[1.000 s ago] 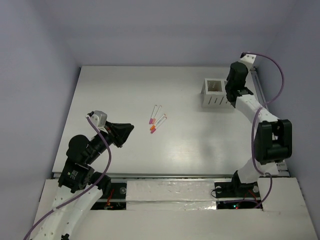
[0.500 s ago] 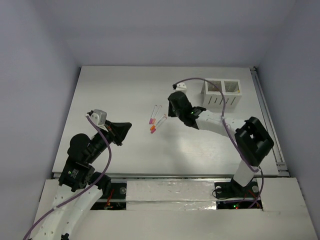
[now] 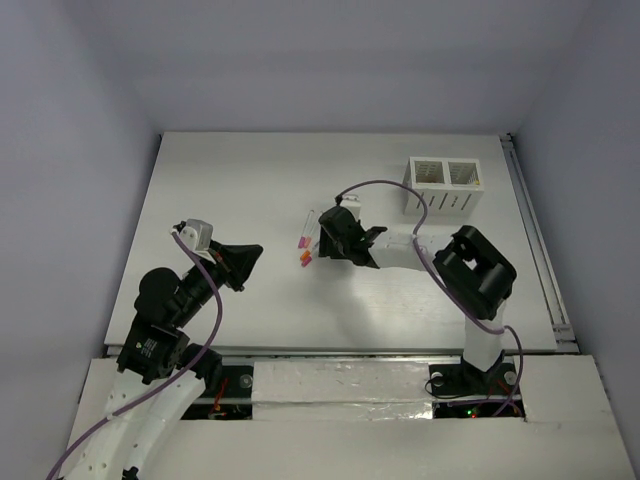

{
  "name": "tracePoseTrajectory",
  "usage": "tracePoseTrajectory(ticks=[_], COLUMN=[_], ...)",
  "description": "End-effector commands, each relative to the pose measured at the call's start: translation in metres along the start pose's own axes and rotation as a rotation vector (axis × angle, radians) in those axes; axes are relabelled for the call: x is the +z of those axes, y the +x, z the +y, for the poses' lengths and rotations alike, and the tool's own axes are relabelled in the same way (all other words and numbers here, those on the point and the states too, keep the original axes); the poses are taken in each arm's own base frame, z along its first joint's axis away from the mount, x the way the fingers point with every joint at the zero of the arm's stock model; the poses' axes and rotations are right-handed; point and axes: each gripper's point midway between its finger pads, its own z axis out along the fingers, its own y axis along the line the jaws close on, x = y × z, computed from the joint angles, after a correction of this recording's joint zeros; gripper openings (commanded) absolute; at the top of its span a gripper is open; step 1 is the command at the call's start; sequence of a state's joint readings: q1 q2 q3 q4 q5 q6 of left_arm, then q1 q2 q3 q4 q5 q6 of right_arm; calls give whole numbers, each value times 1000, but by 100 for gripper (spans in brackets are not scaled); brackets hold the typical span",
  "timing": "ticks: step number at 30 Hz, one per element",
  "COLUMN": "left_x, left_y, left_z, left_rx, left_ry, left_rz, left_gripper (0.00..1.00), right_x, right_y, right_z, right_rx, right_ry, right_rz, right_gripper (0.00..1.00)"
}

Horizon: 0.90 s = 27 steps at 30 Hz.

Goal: Sort the stationery into containers
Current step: Pick up the pen from the center of the board.

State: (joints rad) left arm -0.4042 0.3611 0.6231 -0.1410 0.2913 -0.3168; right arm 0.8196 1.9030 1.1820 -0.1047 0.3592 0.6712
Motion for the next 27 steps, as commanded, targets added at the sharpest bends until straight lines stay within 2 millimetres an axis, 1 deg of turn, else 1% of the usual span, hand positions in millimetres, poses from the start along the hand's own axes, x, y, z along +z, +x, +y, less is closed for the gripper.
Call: tracePoseTrajectory(ticks=[1, 3, 9, 10, 12, 16, 17, 20, 24, 26, 27], left_x=[-4, -3, -3, -3, -3, -3, -3, -4, -3, -3, -4], left_y=[-16, -16, -15, -16, -16, -16, -16, -16, -16, -16, -16], left_z=[-9, -9, -10, -10, -10, -10, -10, -11, -11, -11, -11], left_rx=[9, 10, 12, 11, 11, 10, 11, 12, 11, 13, 15], left_ry=[26, 27, 33, 32, 34, 33, 35, 36, 38, 40, 41], left_rz=[-50, -48, -47, -48, -49, -51, -50, -50, -47, -48, -49], left_gripper=[0, 0, 0, 0, 0, 0, 0, 0, 0, 0, 0], right_x=[4, 6, 4, 1, 1, 6, 12, 21, 22, 22, 22], right_y=[-9, -7, -7, -10, -11, -12, -8, -4, -2, -4, -3], right_z=[14, 18, 22, 25, 25, 28, 26, 18, 6, 1, -3], right_rx=[41, 41, 51, 58, 59, 51, 43, 28, 9, -15, -26], right_ry=[-23, -40, -72, -90, -89, -82, -65, -8, 42, 74, 90], right_rz=[-28, -20, -26, -35, -40, -35, -25, -13, -23, -23, -21], right_gripper=[58, 56, 56, 57, 57, 59, 59, 56, 50, 44, 38])
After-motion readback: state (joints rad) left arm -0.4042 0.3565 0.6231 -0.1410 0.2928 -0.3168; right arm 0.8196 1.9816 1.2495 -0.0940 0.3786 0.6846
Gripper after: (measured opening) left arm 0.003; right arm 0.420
